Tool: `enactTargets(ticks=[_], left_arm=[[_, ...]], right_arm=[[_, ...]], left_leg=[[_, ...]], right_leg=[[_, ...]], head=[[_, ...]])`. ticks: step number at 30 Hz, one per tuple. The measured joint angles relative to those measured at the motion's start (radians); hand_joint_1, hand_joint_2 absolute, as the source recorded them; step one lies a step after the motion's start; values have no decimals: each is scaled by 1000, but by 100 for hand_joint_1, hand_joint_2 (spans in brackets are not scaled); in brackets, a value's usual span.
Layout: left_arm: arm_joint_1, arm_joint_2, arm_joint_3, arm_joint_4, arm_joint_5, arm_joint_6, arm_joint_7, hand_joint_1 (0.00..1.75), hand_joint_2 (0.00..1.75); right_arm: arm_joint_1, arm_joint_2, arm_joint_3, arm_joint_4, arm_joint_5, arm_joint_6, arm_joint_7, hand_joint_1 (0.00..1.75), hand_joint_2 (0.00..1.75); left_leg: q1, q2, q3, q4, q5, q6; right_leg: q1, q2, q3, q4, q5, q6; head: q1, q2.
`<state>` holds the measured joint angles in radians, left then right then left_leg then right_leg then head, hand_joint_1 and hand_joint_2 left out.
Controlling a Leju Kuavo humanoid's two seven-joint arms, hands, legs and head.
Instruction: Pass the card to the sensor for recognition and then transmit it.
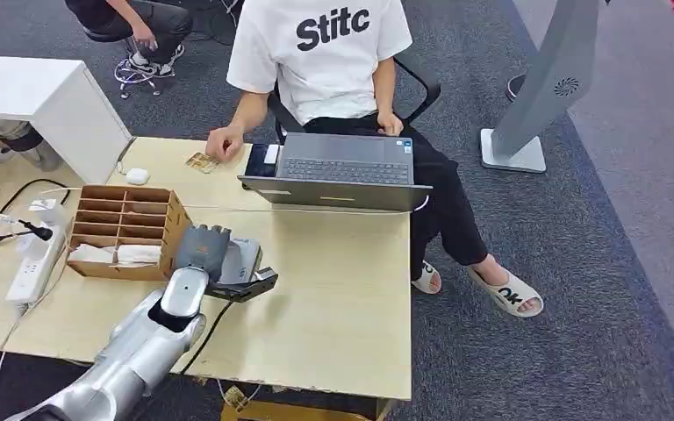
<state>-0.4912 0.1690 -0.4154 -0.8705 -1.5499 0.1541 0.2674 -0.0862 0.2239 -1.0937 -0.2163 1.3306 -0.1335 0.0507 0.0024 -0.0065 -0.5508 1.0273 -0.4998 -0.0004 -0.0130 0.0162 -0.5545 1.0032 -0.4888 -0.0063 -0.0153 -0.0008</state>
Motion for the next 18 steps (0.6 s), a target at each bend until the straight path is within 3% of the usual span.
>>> enactTargets(ticks=[5,8,13,18], left_arm=[[0,-4,2,0,2,8,-5,175,175],[2,-5,4,-11,19,51,-19,175,175],[-10,7,22,-127,59,124,-42,175,175],[-99,41,73,-264,106,116,-72,175,175]], right_arm=[[0,0,0,0,0,0,0,0,175],[1,0,0,0,0,-2,-3,0,175],[1,0,1,0,2,-5,-9,0,175],[2,0,7,0,12,-8,-9,0,175]], left_leg=[[0,0,0,0,0,0],[0,0,-1,0,0,0],[0,0,-2,0,0,0],[0,0,-3,0,1,0]], right_leg=[[0,0,0,0,0,0],[0,0,-1,0,0,0],[0,0,-2,0,0,0],[0,0,-3,0,1,1]], head=[[0,0],[0,0],[0,0],[0,0]])
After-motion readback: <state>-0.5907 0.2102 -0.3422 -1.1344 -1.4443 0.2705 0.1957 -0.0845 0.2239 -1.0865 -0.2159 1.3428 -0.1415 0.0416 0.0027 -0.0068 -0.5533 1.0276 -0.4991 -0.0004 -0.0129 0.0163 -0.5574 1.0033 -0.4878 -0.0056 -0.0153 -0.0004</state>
